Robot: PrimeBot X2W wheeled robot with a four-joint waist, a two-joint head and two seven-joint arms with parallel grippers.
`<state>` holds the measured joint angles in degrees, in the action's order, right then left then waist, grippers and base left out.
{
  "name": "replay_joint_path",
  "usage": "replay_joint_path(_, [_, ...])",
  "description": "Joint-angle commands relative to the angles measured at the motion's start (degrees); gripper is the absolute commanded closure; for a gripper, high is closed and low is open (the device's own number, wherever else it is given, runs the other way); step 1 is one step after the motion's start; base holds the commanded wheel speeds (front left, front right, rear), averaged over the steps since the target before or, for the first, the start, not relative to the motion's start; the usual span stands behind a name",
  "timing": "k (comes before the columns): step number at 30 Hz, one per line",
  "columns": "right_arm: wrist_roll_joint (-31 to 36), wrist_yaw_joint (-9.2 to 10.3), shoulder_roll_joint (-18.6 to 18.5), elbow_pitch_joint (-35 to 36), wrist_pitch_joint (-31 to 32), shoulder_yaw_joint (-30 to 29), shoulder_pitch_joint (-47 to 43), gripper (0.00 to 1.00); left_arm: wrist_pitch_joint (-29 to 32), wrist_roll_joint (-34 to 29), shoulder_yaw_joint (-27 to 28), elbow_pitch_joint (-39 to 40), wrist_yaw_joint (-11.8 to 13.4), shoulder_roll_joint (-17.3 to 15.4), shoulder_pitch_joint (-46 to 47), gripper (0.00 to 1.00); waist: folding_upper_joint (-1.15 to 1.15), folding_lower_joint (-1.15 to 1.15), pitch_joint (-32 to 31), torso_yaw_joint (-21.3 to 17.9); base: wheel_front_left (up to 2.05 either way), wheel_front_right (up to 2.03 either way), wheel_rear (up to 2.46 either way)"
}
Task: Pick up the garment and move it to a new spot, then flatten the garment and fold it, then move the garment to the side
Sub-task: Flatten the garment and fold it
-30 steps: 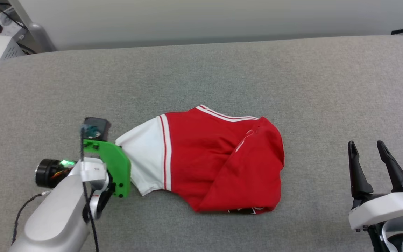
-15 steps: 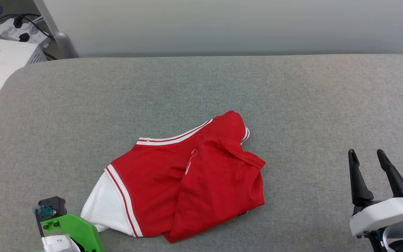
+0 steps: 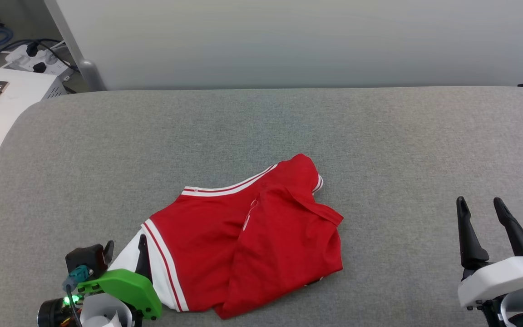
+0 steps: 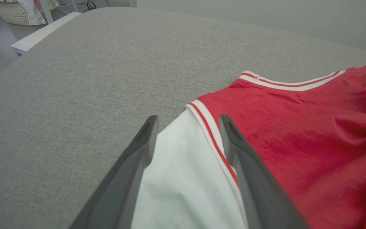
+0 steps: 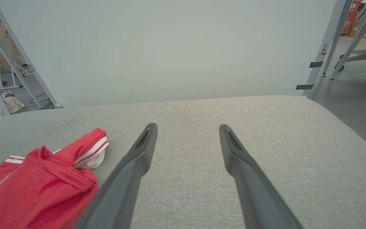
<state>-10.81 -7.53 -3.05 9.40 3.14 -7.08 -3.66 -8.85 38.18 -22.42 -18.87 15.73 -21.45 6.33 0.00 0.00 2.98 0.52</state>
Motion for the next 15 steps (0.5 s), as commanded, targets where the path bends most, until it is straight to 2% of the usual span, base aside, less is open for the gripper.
replay_joint_path(1, [-0.22,0.04,0.04,-0.17,0.74,0.19,-0.66,0.00,-1.50,-0.65,0.28,0.97,0.32,0.34,1.19,0.00,0.00,0.00,0.05,0.18,0.00,0.00,0.00])
replay_joint_path(7, [-4.60,0.04,-0.94,-4.62,7.97,1.60,-0.47,0.00,-4.84,-3.69,-0.65,6.47,-0.09,1.66,2.75,0.00,0.00,0.00,0.32,2.50,0.00,0.00,0.00])
replay_joint_path(15, [-10.63,0.04,-5.74,-9.37,14.89,8.65,3.90,0.00,-5.95,-8.55,-2.14,14.25,0.13,3.08,2.83,0.00,0.00,0.00,0.61,5.84,0.00,0.00,0.00])
